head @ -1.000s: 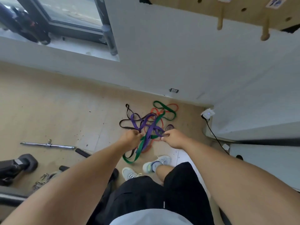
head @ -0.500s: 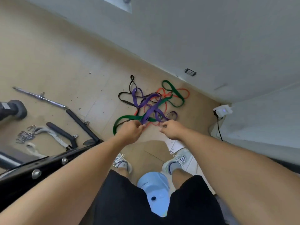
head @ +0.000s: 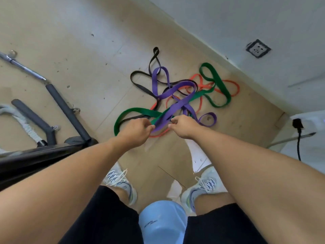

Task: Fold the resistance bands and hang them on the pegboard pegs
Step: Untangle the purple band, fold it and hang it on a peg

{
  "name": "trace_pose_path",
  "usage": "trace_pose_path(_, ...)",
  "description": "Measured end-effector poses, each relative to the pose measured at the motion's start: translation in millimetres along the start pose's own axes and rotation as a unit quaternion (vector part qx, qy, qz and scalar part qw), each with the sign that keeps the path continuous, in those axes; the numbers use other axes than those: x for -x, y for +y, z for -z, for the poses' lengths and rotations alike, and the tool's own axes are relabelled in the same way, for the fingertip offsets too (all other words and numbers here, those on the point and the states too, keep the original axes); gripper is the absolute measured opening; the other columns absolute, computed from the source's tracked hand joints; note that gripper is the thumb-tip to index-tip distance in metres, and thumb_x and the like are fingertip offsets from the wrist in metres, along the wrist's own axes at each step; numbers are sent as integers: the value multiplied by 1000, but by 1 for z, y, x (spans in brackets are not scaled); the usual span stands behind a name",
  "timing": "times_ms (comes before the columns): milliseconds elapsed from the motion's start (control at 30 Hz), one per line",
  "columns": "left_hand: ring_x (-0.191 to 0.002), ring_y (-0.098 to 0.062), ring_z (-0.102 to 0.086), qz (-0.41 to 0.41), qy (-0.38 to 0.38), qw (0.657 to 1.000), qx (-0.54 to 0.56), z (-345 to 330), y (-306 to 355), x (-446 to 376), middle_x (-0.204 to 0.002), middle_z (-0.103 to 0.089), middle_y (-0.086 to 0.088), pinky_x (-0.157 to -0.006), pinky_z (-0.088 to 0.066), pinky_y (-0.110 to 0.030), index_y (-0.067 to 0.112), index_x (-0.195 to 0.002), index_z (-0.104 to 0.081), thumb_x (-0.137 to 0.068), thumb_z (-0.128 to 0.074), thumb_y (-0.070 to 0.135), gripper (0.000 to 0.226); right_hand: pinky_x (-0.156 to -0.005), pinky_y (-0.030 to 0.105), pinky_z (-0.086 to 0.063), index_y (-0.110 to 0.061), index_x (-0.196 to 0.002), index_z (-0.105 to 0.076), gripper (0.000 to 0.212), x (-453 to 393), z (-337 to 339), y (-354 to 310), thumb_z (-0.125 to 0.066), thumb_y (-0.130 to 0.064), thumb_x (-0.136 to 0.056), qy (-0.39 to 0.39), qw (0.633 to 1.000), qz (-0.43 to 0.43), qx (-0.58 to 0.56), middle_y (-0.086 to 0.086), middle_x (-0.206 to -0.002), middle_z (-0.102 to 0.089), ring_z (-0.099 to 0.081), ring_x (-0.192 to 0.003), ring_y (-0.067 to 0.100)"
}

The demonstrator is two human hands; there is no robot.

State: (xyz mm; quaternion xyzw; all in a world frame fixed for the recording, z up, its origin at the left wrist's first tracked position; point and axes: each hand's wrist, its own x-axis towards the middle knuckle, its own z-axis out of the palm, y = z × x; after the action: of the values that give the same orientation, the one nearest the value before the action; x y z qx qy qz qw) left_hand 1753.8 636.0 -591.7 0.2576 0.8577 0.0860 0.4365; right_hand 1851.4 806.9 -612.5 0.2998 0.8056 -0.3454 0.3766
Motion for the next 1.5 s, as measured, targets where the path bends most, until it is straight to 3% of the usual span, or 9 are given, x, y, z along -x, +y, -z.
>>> trace_pose_path(367,-109,-30,-58,-48,-38,980,-189,-19,-43,-138,-120,-65,-9,-91,-48,-37,17,-123,-63,-100,-48,47,41,-99,40,-53,-16,-144,-56,48,-182,-70,33,-57,-26,-98,103,993,-11,61,13,-135,-65,-61,-123,36)
trace_pose_path(533,-116,-28,-57,-74,-46,980,-177,-20,-34,-145,-125,-66,-5,-98,-46,-35,18,-128,-62,-98,-55,46,42,-107,50,-44,-17,-138,-59,46,-212,-98,48,-57,-17,-92,148,973,12,177,9,-137,-59,-43,-133,33)
trace_pose_path(667,-118,-31,-58,-89,-35,973,-209,-22,-21,-134,-128,-65,-7,-98,-47,-35,15,-131,-61,-98,-54,38,41,-112,47,-35,-21,-139,-58,43,-219,-109,61,-56,-15,-96,176,945,55,272,6,-141,-51,-37,-134,32)
trace_pose_path(867,-116,-28,-57,-96,-40,969,-223,-29,-6,-119,-128,-63,-8,-92,-45,-34,15,-132,-60,-100,-52,34,38,-106,43,-33,-17,-130,-65,35,-218,-122,60,-41,-17,-104,218,908,49,354,8,-134,-50,-40,-129,32)
trace_pose_path(1000,-109,-27,-57,-84,-44,964,-247,-23,-14,-99,-121,-65,-7,-80,-41,-29,14,-131,-60,-99,-53,33,38,-108,42,-32,-18,-134,-65,37,-211,-118,51,-43,-17,-104,204,905,38,371,9,-143,-48,-36,-136,32)
trace_pose_path(1167,-123,-25,-55,-74,15,965,-250,-4,-28,-67,-136,-61,-1,-104,-45,-37,23,-140,-53,-98,-55,43,46,-98,42,-42,-16,-133,-57,34,-179,-106,46,-46,-14,-101,143,940,62,302,13,-134,-59,-45,-131,34)
trace_pose_path(1267,-123,-23,-55,-72,12,963,-259,1,-34,-44,-138,-59,1,-103,-44,-34,25,-142,-50,-100,-55,43,47,-83,39,-42,-17,-126,-56,24,-151,-93,40,-47,-23,-105,158,949,97,254,14,-126,-63,-59,-116,36)
trace_pose_path(1367,-126,-24,-54,-68,30,962,-264,2,-40,-23,-141,-58,-1,-104,-44,-35,23,-145,-47,-100,-56,41,50,-83,40,-48,-21,-116,-58,15,-114,-64,21,-48,-26,-106,133,960,145,197,10,-118,-65,-61,-108,32)
trace_pose_path(1500,-134,-27,-48,-104,124,964,-210,4,-36,3,-151,-47,-7,-109,-41,-37,18,-153,-33,-94,-65,39,70,-69,32,-35,-19,-111,-62,12,-41,-7,-11,-52,-21,-106,177,942,214,190,2,-100,-61,-55,-90,24)
